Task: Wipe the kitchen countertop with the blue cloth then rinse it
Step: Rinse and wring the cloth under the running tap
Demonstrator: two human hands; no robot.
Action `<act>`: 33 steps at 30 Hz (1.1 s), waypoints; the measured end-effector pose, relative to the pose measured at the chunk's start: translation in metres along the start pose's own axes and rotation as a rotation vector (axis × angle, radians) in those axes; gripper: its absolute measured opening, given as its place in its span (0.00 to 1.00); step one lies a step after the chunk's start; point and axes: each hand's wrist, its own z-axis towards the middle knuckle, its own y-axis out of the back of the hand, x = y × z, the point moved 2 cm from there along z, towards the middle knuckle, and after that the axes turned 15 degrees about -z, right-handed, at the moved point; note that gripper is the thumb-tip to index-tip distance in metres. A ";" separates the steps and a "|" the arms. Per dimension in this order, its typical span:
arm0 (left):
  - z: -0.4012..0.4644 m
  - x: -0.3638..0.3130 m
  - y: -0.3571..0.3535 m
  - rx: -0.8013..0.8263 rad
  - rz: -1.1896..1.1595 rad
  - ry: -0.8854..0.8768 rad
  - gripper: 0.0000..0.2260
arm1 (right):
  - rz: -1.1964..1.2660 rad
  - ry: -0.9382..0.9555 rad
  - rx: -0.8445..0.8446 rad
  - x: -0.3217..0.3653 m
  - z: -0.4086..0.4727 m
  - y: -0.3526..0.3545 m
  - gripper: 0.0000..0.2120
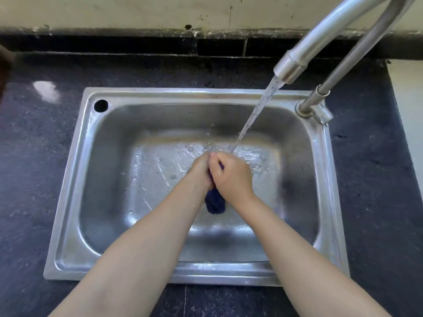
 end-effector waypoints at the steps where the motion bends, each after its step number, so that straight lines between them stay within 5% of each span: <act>1: 0.002 -0.001 0.003 -0.016 0.022 -0.051 0.15 | -0.021 0.043 -0.002 0.007 -0.007 -0.002 0.17; 4: -0.004 0.012 0.003 -0.115 0.236 -0.002 0.14 | -0.147 -0.202 0.130 -0.022 0.021 -0.011 0.16; 7: -0.027 0.022 -0.011 -0.002 0.129 0.082 0.10 | -0.183 -0.399 0.171 -0.058 0.042 0.001 0.18; 9: 0.028 0.024 0.013 -0.077 0.074 -0.047 0.11 | -0.063 -0.263 0.055 -0.036 0.029 0.005 0.19; 12: 0.121 0.038 0.061 -0.054 -0.137 0.009 0.15 | 0.025 -0.034 0.008 0.011 -0.007 -0.002 0.16; 14: 0.084 0.042 0.045 -0.068 -0.002 -0.056 0.12 | -0.032 -0.117 0.000 0.001 0.008 -0.007 0.17; 17: -0.027 0.031 -0.014 0.125 -0.011 0.142 0.12 | -0.086 -0.394 0.100 -0.042 0.043 -0.002 0.17; 18: -0.008 0.026 -0.009 0.078 0.084 0.057 0.12 | -0.086 -0.429 0.078 -0.046 0.045 0.001 0.17; 24: 0.005 0.004 -0.009 0.005 0.109 -0.011 0.14 | 0.065 -0.242 -0.074 0.006 0.001 -0.003 0.15; 28: -0.017 0.022 -0.007 0.162 0.185 0.186 0.13 | 0.015 -0.379 0.120 -0.045 0.045 -0.001 0.18; 33: -0.033 -0.004 0.007 0.237 0.627 0.161 0.25 | 0.340 -0.195 0.265 -0.049 0.040 0.022 0.22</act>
